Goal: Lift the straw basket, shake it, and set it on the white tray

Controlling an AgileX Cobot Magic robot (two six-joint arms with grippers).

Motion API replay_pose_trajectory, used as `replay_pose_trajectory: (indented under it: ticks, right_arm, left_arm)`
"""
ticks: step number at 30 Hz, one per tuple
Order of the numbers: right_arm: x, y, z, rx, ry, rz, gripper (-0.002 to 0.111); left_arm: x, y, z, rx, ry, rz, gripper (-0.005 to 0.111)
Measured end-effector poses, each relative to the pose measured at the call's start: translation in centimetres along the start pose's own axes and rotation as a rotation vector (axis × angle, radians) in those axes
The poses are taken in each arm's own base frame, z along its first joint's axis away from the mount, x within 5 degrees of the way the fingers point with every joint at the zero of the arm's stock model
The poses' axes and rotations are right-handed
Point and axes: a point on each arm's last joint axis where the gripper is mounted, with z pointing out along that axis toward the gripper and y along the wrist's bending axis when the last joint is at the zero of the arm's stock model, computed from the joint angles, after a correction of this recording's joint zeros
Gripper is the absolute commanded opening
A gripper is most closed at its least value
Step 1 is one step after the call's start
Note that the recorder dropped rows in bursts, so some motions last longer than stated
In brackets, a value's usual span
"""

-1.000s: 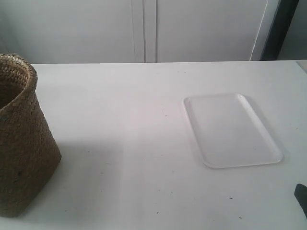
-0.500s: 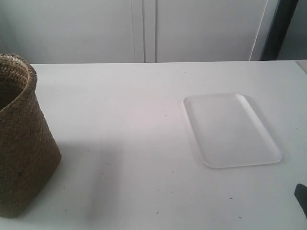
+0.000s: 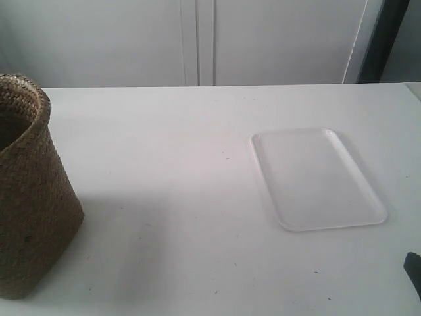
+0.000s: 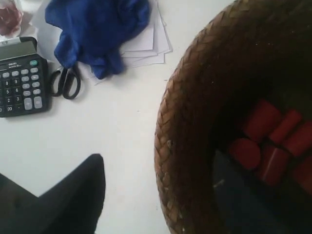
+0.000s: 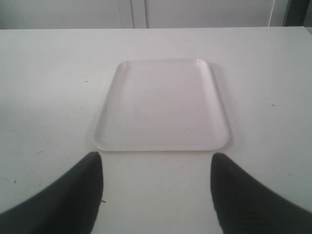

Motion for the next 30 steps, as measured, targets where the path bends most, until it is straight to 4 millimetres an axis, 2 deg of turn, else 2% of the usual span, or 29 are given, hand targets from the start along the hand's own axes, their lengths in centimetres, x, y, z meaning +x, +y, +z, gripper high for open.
replay_pose_trajectory:
  ticks: [8, 14, 18, 25, 30]
  right_arm:
    - [0.0, 0.0, 0.0, 0.0, 0.0, 0.0, 0.06]
    - [0.0, 0.0, 0.0, 0.0, 0.0, 0.0, 0.06]
    - [0.0, 0.0, 0.0, 0.0, 0.0, 0.0, 0.06]
    - [0.0, 0.0, 0.0, 0.0, 0.0, 0.0, 0.06]
    - [0.0, 0.0, 0.0, 0.0, 0.0, 0.0, 0.06]
  left_arm:
    - [-0.9, -0.3, 1.6, -0.056, 0.038, 0.033, 0.067]
    - [-1.6, -1.0, 3.5, -0.055, 0.098, 0.037, 0.067]
    - [-2.0, -0.6, 5.0, -0.019, 0.142, -0.03, 0.067]
    - [-2.4, 1.0, 6.1, 0.086, 0.136, -0.143, 0.067]
    - [-1.9, 0.7, 8.8, 0.142, 0.187, -0.159, 0.067]
